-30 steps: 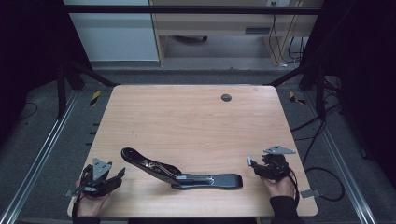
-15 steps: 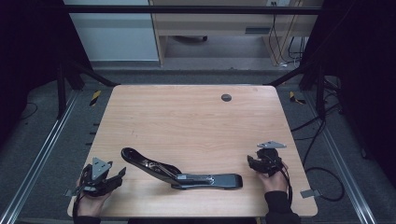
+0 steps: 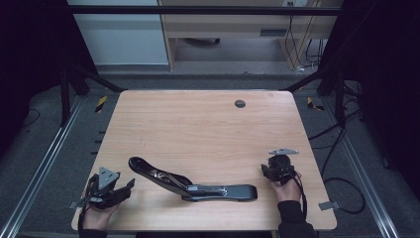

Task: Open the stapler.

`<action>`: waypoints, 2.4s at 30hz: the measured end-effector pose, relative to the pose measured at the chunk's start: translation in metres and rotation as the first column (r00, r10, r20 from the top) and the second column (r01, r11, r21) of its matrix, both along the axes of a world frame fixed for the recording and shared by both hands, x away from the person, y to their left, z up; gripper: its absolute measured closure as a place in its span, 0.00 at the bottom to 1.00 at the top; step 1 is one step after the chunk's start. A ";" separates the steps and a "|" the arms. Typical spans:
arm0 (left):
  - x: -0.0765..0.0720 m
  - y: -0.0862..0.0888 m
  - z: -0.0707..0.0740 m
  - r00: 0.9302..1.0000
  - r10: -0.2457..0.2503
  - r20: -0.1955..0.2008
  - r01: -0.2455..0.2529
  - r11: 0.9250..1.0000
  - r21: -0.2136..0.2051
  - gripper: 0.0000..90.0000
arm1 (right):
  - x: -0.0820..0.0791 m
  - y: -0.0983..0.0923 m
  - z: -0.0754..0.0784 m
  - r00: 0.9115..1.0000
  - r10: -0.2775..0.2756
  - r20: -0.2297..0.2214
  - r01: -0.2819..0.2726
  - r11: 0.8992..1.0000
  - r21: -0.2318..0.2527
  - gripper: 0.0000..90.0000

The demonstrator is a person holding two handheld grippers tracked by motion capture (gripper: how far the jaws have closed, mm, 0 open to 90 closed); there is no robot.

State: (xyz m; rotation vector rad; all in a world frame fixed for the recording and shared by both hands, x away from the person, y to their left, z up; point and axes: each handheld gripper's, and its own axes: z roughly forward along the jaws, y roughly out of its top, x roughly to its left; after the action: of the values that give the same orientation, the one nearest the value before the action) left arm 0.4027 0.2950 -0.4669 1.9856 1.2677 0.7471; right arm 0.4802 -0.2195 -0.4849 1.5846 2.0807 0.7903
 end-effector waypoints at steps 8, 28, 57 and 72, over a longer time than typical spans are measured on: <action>0.001 0.000 -0.001 1.000 -0.001 -0.013 0.001 1.000 0.003 0.45 | 0.000 0.002 -0.001 1.000 0.007 -0.030 -0.007 1.000 0.000 0.86; -0.001 -0.003 0.000 1.000 -0.016 -0.021 0.017 1.000 0.010 0.43 | -0.040 -0.025 0.009 0.976 0.217 0.025 -0.218 0.975 0.039 0.86; 0.001 -0.004 -0.004 0.999 -0.035 -0.041 0.035 0.999 0.014 0.42 | -0.052 -0.036 0.008 0.953 0.301 0.018 -0.300 0.953 -0.034 0.55; 0.001 -0.004 -0.003 0.998 -0.037 -0.043 0.037 0.999 0.015 0.42 | -0.050 -0.038 0.020 0.965 0.261 -0.024 -0.262 0.962 -0.075 0.63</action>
State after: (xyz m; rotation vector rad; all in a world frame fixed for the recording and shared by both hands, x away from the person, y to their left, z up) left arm 0.4039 0.2914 -0.4700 2.0419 1.2493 0.7025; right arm 0.4303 -0.2573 -0.4647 1.2934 2.3327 0.7752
